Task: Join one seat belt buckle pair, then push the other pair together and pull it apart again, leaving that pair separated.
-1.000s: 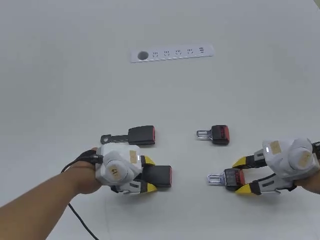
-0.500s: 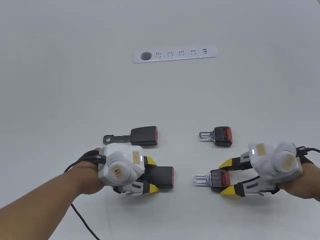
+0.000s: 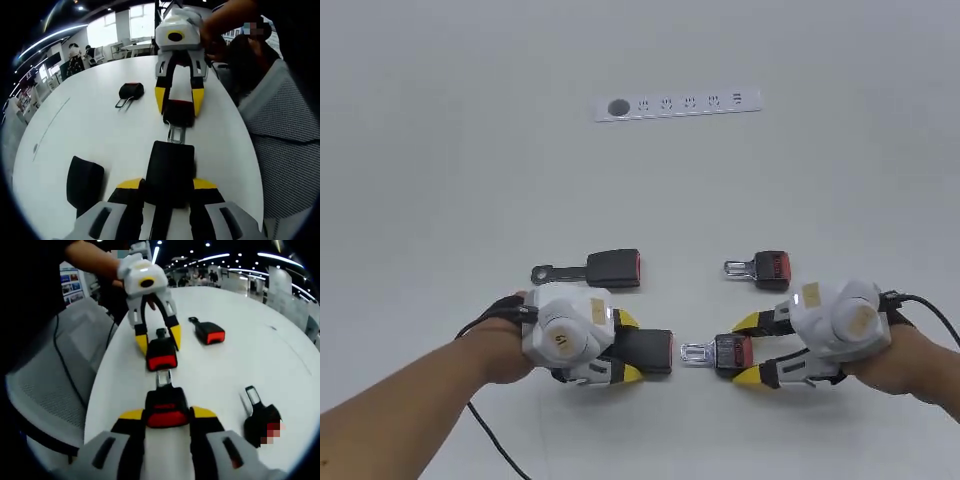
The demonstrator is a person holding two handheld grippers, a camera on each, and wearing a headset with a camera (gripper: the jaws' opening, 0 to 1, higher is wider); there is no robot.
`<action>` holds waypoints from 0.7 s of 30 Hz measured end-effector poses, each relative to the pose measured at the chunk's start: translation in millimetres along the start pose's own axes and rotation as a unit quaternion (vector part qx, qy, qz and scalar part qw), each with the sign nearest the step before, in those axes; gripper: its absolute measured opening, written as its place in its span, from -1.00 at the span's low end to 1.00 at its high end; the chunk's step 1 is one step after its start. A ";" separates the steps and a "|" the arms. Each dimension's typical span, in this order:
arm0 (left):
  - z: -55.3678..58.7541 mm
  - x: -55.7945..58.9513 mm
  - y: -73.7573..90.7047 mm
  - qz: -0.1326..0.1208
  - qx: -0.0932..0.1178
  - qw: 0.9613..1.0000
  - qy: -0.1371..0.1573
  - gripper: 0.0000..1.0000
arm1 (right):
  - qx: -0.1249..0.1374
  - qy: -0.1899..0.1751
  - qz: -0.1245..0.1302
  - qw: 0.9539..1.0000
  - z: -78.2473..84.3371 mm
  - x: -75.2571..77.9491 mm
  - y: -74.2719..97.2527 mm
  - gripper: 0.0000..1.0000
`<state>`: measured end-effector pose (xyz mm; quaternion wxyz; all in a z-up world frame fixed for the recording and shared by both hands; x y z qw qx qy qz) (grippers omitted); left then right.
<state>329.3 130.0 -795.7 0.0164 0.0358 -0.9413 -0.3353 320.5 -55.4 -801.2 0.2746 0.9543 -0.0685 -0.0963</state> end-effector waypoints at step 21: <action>-0.9 -0.4 -0.1 0.010 -0.013 1.000 -0.012 -0.28 | -0.004 0.006 -0.010 1.000 -12.4 -2.9 -19.5 -0.32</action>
Point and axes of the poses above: the centre of the closed fingertips' face, and the gripper's own axes: y roughly backward along the fingers, x roughly to its right, z roughly out of its underside, the point moved 7 cm from there along y, roughly backward along the fingers, and after that the axes turned 12 degrees about x, right-handed, at the moved point
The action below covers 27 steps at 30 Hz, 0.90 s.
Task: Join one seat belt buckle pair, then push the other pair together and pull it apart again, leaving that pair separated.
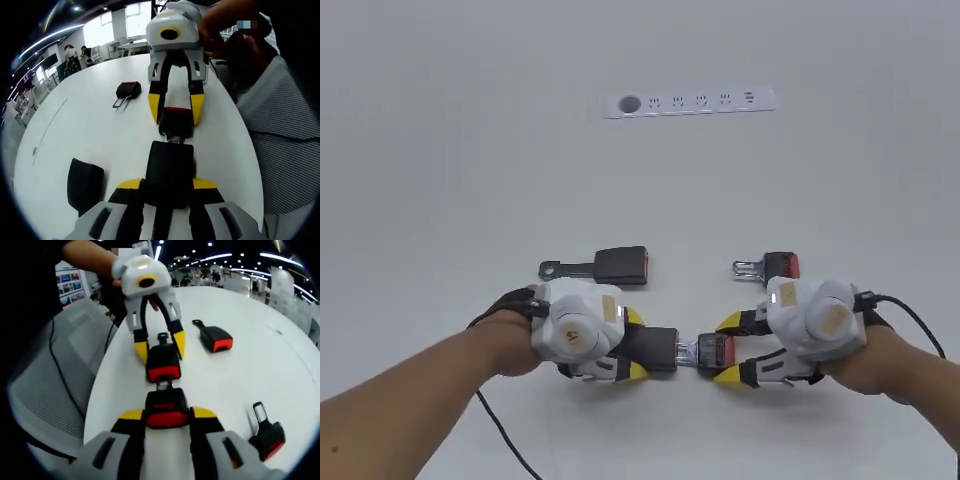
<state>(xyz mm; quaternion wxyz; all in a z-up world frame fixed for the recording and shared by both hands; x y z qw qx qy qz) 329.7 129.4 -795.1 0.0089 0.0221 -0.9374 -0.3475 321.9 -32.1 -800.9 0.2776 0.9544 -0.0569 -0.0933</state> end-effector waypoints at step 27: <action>1.7 -1.9 1.7 0.028 -0.005 0.999 -0.017 -0.30 | -0.012 -0.001 -0.007 1.000 -8.1 2.0 -12.9 -0.33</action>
Point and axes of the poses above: the centre of the closed fingertips' face, and the gripper's own axes: y roughly backward along the fingers, x roughly to its right, z roughly out of its underside, the point moved 7 cm from there along y, roughly backward along the fingers, and after that the axes turned 12 degrees about x, right-handed, at the moved point
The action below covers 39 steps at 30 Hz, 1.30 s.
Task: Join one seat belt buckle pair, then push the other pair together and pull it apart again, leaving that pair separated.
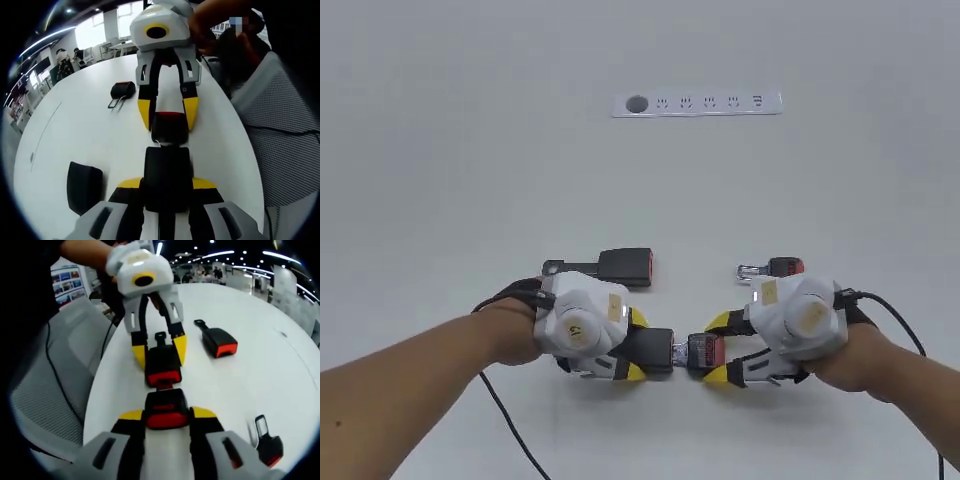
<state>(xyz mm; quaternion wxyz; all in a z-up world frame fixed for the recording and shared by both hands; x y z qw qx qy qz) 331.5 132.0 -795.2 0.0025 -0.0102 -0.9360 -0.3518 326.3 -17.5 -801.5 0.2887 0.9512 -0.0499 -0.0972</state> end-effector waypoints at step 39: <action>5.6 -1.9 2.9 0.009 0.019 1.000 -0.004 -0.28 | 0.036 -0.008 0.029 0.999 -4.7 -5.4 -10.9 -0.33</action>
Point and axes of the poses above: the centre of the closed fingertips' face, and the gripper's own axes: y roughly backward along the fingers, x roughly to its right, z roughly out of its underside, the point moved 7 cm from there along y, roughly backward along the fingers, and after that the axes turned 12 degrees about x, right-handed, at the moved point
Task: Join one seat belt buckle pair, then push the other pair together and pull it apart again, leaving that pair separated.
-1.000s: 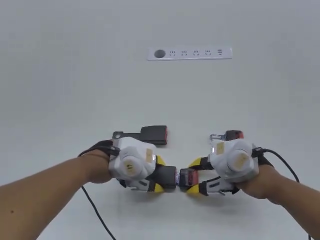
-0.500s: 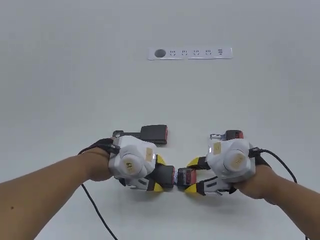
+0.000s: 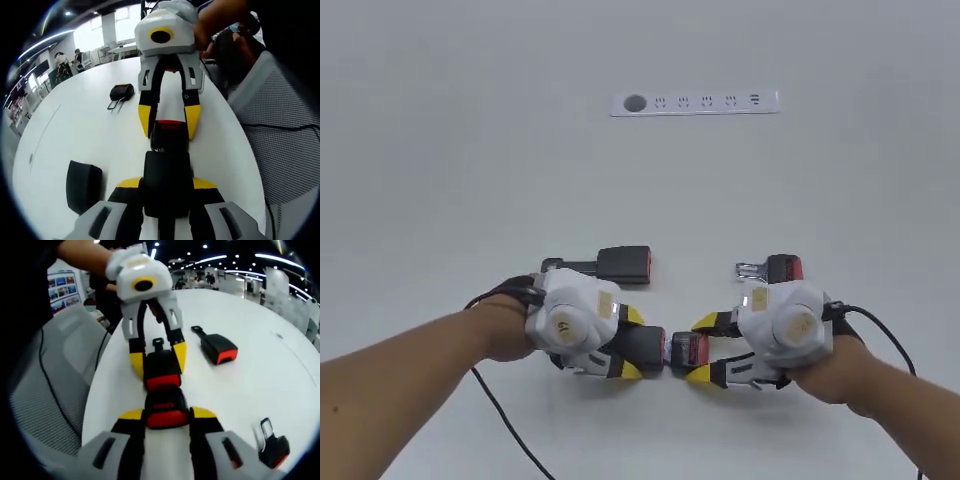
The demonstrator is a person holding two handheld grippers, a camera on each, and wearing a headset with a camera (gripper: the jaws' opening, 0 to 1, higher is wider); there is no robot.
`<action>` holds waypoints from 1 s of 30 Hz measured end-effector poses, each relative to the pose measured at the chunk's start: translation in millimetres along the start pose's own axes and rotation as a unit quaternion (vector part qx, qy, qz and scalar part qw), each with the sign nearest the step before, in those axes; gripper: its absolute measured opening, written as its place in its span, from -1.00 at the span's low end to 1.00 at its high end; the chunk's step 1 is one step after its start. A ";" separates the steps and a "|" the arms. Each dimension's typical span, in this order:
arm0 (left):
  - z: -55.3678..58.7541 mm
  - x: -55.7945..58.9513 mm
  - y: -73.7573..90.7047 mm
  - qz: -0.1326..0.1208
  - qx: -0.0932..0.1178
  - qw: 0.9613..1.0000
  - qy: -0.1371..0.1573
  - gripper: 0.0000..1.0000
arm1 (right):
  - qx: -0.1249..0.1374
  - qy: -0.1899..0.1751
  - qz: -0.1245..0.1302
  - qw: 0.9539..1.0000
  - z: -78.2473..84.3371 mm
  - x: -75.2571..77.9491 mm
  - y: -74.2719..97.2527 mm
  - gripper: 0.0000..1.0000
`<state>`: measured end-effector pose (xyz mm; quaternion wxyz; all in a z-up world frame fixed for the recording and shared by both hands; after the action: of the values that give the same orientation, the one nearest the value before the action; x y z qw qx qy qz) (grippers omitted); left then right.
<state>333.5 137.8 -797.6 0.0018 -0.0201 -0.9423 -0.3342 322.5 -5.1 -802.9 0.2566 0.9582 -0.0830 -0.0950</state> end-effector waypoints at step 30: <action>6.0 -1.9 3.9 -0.003 0.034 0.999 0.018 -0.29 | 0.060 -0.004 0.037 0.998 6.5 -4.8 3.0 -0.35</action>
<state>335.6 144.6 -799.8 0.0187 -0.0114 -0.9529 -0.3024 316.1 -9.7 -806.3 0.2020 0.9677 -0.1253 -0.0838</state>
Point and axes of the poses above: the centre of the closed fingertips' face, and the gripper's own axes: y roughly backward along the fingers, x roughly to its right, z roughly out of its underside, the point moved 7 cm from there along y, roughly backward along the fingers, and after that the axes turned 12 degrees about x, right-handed, at the moved point
